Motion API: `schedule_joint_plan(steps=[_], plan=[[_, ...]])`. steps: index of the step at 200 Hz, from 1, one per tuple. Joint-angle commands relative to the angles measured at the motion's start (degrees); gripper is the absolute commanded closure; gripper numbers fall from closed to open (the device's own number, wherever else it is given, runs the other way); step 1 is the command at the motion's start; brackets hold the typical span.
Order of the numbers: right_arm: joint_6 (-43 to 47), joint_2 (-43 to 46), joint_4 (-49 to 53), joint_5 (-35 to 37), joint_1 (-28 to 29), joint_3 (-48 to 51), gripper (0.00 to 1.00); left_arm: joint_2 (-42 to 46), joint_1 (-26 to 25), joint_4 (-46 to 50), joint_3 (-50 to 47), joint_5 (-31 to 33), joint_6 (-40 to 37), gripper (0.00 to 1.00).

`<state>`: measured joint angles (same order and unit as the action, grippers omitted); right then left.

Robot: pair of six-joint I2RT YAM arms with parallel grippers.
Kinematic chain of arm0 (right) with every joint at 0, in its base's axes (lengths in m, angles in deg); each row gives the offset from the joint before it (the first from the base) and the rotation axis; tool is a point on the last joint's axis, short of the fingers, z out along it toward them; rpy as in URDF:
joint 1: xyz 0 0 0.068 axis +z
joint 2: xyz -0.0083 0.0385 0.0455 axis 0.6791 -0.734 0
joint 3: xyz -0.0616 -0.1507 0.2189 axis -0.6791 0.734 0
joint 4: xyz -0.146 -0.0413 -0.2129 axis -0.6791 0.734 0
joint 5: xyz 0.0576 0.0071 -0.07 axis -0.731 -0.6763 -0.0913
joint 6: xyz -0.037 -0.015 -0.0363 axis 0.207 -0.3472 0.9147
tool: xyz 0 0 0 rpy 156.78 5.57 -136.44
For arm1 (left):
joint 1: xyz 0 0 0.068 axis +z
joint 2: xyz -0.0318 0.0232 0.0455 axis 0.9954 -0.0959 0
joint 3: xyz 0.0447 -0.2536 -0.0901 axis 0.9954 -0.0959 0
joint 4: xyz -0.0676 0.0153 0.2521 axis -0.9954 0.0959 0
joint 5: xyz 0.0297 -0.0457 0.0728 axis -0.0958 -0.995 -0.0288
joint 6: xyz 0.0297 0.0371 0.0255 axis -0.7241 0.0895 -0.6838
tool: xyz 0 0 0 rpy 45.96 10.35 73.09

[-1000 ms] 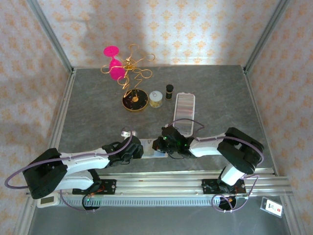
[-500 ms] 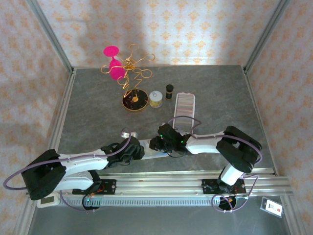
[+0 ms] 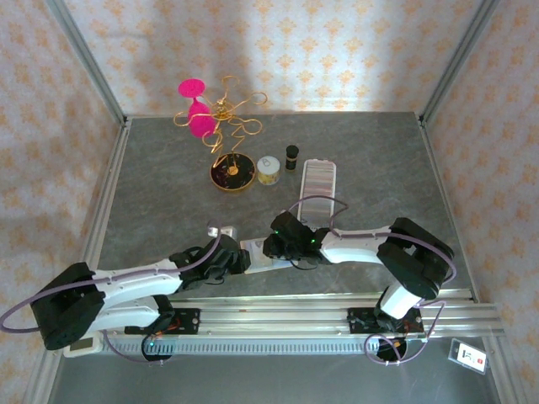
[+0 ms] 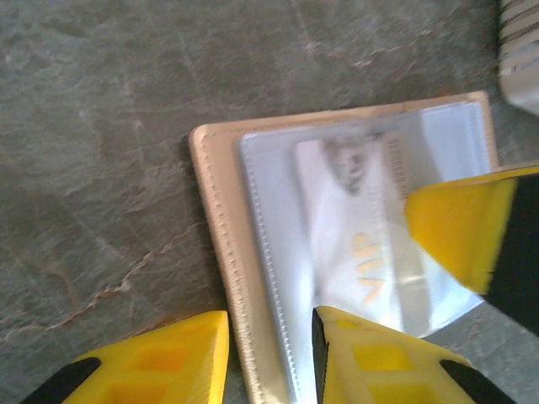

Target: Put the credit cards into the card holder

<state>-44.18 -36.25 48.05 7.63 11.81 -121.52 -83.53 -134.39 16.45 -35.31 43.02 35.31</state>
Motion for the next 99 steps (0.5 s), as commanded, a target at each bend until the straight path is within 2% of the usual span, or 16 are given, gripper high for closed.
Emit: schedule_joint_plan(steps=[1,11,28,58,99], plan=[[0.48,0.96,2.48,2.56,-0.1,-0.21,0.84,1.93,-0.22,-2.81,-1.4,1.0,2.01,0.67],[0.52,0.6,2.48,2.48,-0.1,-0.25,0.9,2.31,-0.21,-3.53,-1.73,1.0,2.58,0.69],[0.52,0.26,2.04,2.13,-0.1,-0.11,0.94,2.25,-0.21,-4.6,-2.41,1.06,3.18,0.72],[0.59,-0.84,1.77,1.2,-0.1,-0.46,0.95,1.37,-0.12,-4.41,-2.6,2.21,3.96,0.77],[0.79,-2.8,2.22,1.11,1.0,-1.67,0.98,0.18,-0.12,-5.45,-3.73,2.49,4.5,0.79]])
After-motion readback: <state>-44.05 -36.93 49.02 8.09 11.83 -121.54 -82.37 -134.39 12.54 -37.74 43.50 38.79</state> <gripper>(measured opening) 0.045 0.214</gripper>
